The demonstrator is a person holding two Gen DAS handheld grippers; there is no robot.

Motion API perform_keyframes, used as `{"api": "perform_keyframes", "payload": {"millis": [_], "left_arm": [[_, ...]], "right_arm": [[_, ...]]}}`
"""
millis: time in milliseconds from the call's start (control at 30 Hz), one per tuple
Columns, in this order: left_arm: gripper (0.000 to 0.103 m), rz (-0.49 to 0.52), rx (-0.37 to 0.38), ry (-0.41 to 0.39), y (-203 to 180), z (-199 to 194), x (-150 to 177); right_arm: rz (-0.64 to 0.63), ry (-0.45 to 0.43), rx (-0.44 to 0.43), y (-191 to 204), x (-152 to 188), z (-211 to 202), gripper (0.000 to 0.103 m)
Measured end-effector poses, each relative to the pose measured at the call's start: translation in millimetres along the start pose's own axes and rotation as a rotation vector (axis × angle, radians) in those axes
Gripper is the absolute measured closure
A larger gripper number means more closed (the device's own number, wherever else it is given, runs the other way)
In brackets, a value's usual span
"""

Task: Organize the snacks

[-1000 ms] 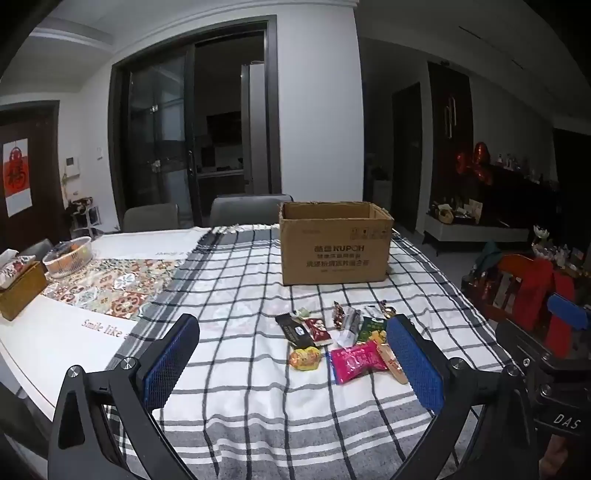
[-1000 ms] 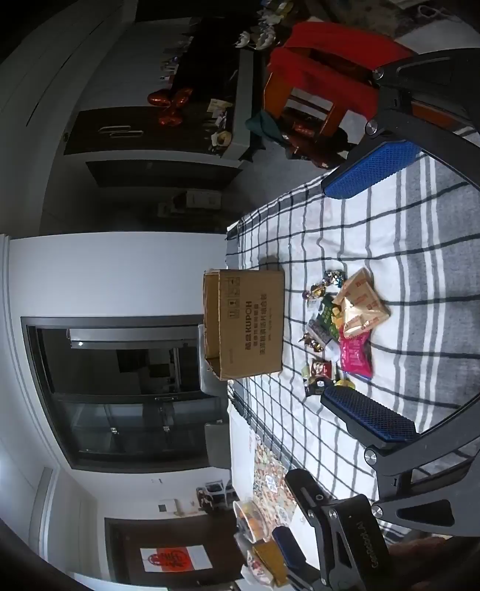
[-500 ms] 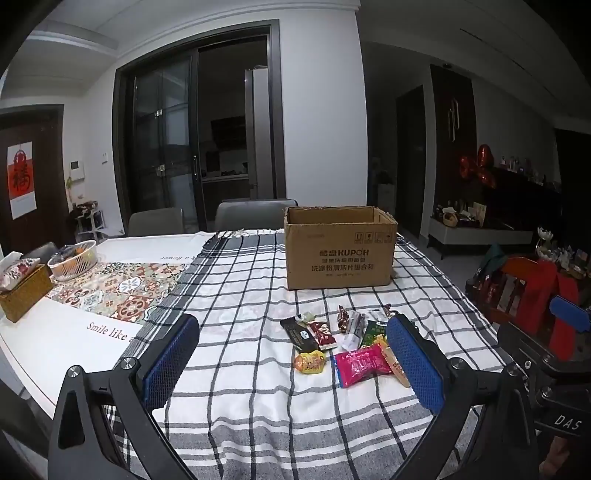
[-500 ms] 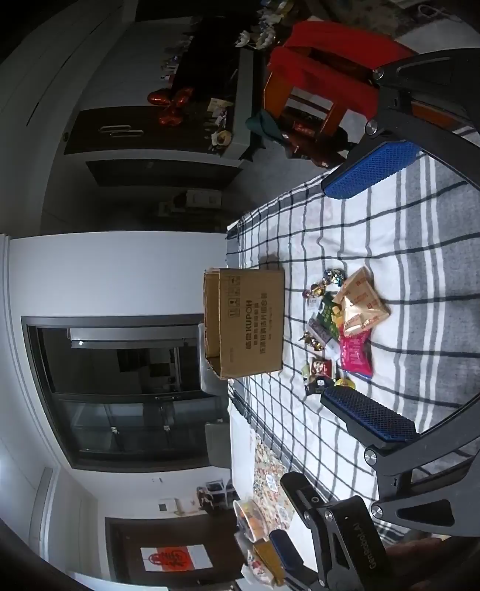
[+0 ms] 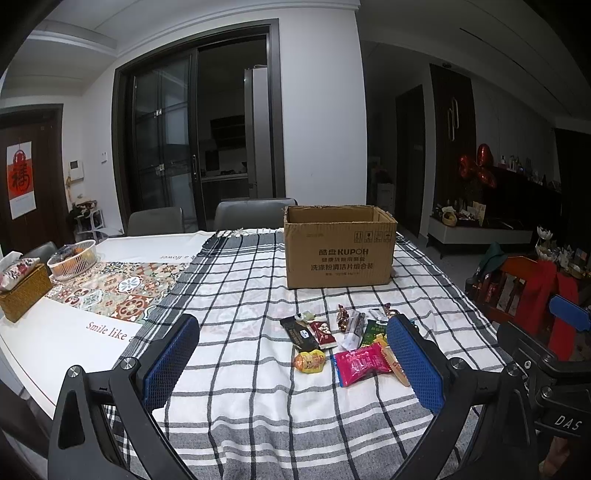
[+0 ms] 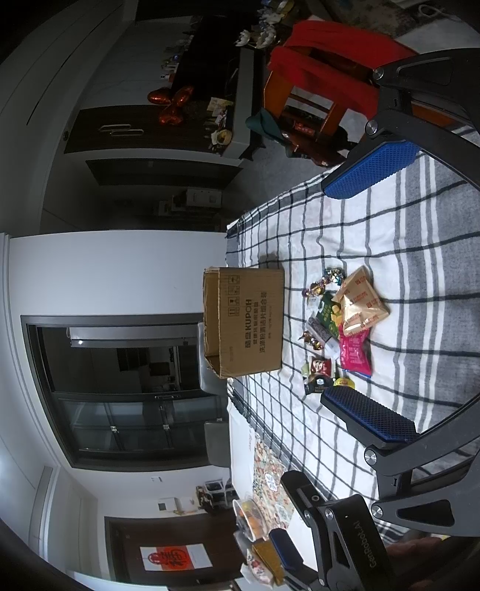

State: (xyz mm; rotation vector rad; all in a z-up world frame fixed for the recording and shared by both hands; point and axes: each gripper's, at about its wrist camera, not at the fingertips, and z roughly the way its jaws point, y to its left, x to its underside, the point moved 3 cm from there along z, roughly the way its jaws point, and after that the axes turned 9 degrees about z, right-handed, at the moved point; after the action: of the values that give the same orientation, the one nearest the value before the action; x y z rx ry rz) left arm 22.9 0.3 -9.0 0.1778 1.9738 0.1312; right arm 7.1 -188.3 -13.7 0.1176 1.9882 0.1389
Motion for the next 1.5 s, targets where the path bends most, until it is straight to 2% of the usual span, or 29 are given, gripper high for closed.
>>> {"api": "perform_keyframes", "payload": {"millis": [1267, 1500], "left_arm": [[0.0, 0.001, -0.005, -0.006, 1.6, 0.0, -0.9], [0.0, -0.005, -0.002, 0.001, 4.4, 1.7, 0.2]], "right_arm": [[-0.001, 0.005, -0.002, -1.6, -0.6, 2.4, 0.001], [-0.007, 0.017, -0.004, 9.4, 7.8, 10.0, 0.001]]}}
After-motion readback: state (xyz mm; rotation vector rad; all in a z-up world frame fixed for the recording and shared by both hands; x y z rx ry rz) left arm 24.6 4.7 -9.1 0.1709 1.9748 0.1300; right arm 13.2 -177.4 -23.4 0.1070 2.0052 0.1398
